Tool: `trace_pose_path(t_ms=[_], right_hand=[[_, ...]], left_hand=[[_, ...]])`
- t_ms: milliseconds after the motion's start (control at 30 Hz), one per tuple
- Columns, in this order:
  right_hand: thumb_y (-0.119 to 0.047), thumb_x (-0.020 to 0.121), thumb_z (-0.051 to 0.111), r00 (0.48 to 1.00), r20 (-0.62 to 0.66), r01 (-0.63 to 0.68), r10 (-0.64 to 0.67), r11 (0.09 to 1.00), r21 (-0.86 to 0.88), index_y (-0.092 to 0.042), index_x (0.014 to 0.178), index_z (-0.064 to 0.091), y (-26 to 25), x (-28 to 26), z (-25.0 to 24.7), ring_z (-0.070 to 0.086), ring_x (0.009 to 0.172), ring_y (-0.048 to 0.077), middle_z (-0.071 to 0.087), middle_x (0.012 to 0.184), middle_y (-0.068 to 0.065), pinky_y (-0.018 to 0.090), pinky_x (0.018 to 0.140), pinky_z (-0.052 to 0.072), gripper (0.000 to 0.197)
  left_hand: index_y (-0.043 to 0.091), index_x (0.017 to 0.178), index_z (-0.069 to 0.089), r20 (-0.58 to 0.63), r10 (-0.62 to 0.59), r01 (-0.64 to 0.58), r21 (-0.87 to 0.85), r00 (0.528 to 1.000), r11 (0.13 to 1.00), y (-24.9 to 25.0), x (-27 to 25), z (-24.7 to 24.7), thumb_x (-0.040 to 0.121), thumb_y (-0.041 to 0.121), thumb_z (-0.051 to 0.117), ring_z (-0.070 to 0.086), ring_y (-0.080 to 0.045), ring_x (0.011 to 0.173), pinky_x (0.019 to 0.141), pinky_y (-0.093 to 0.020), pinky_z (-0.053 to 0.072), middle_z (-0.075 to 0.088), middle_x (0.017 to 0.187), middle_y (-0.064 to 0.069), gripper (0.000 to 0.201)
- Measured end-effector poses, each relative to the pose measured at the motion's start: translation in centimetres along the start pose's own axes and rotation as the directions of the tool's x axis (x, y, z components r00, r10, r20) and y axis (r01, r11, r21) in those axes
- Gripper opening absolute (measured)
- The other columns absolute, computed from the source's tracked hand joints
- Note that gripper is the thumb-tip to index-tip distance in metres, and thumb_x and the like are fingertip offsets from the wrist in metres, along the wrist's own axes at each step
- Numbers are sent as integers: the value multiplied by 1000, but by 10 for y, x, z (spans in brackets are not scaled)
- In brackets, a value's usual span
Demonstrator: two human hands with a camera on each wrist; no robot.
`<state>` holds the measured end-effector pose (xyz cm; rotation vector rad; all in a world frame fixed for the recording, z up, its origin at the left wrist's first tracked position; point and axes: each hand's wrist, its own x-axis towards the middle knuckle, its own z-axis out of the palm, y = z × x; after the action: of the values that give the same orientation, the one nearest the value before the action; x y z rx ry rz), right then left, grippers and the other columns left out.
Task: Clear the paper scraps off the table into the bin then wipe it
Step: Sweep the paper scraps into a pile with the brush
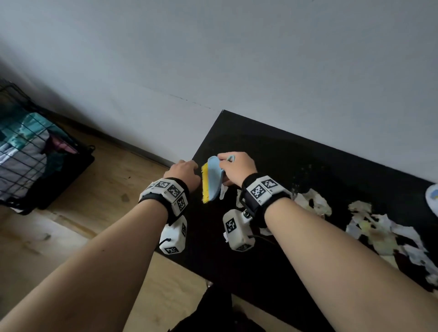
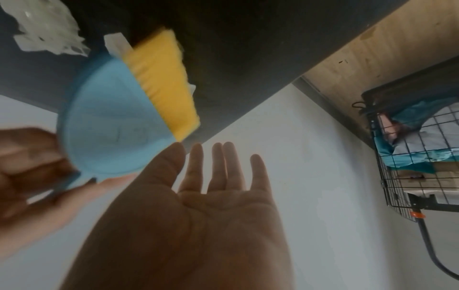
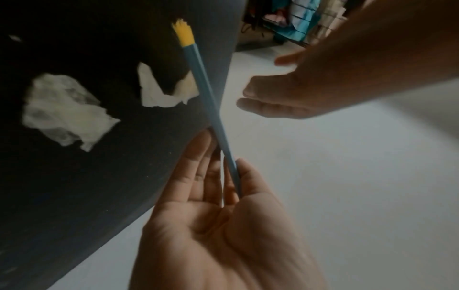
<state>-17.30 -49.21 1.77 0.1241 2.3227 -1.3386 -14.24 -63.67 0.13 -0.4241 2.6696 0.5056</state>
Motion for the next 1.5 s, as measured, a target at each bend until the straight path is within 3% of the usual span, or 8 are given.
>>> trace_pose_path(t_ms=[467, 633, 800, 933, 1000, 1133, 1367, 1500], right_hand=[[-25, 90, 50, 900, -407, -284, 154, 917, -281, -8, 86, 68, 73, -44, -122, 71, 82, 31, 72, 85, 13, 36, 75, 57, 24], [-26, 87, 54, 949, -299, -144, 96, 979, -144, -13, 66, 63, 60, -58, -96, 72, 77, 32, 73, 80, 14, 43, 77, 59, 26], [-17, 87, 57, 987, -130, -100, 91, 993, -67, -4, 89, 72, 60, -62, -52, 73, 77, 32, 73, 86, 16, 43, 74, 61, 21], [-20, 86, 54, 978, -191, -133, 90, 964, -229, -4, 85, 72, 73, -66, -63, 70, 81, 33, 72, 86, 15, 47, 77, 59, 25], [-22, 87, 53, 960, -264, -182, 96, 928, -325, -8, 78, 69, 77, -71, -84, 67, 82, 32, 69, 80, 10, 37, 76, 56, 24], [-23, 92, 47, 923, -383, -234, 39, 848, -476, -16, 56, 45, 81, -86, -110, 54, 74, 28, 53, 66, 5, 29, 66, 39, 36], [-13, 87, 57, 992, -94, -87, 87, 996, 6, -3, 90, 71, 69, -95, -49, 73, 79, 33, 70, 83, 15, 43, 76, 60, 17], [-20, 86, 64, 995, 84, -39, 46, 996, -81, -5, 97, 74, 74, -95, -26, 71, 88, 30, 73, 95, 14, 42, 79, 60, 22]], left_hand=[[21, 136, 47, 59, 90, -90, -15, 994, 996, 41, -23, 29, 91, 21, 49, 45, -31, 127, 106, -44, 40, 43, 139, -11, 45], [21, 135, 48, 39, 99, -99, -8, 994, 995, 45, -35, 32, 90, 20, 48, 46, -31, 127, 106, -43, 40, 45, 138, -11, 44], [21, 134, 48, 25, 85, -86, 5, 996, 996, 39, -49, 34, 91, 21, 48, 45, -29, 127, 104, -42, 41, 45, 137, -10, 43], [21, 136, 46, 35, 77, -77, 13, 996, 997, 33, -60, 37, 92, 23, 48, 45, -29, 128, 105, -42, 40, 43, 139, -10, 44], [20, 135, 46, 33, 73, -74, 12, 997, 997, 32, -63, 39, 92, 23, 49, 45, -29, 128, 105, -41, 40, 44, 139, -10, 44], [20, 137, 44, 20, 86, -87, 11, 996, 996, 35, -71, 42, 92, 22, 49, 44, -29, 129, 105, -41, 39, 43, 140, -10, 46], [22, 140, 41, 4, 108, -109, 78, 994, 991, 31, -83, 51, 92, 22, 46, 37, -28, 133, 106, -40, 35, 40, 144, -8, 48], [21, 141, 39, -29, 133, -129, 108, 991, 986, 26, -88, 54, 92, 22, 46, 37, -28, 133, 107, -39, 33, 40, 144, -8, 49]])
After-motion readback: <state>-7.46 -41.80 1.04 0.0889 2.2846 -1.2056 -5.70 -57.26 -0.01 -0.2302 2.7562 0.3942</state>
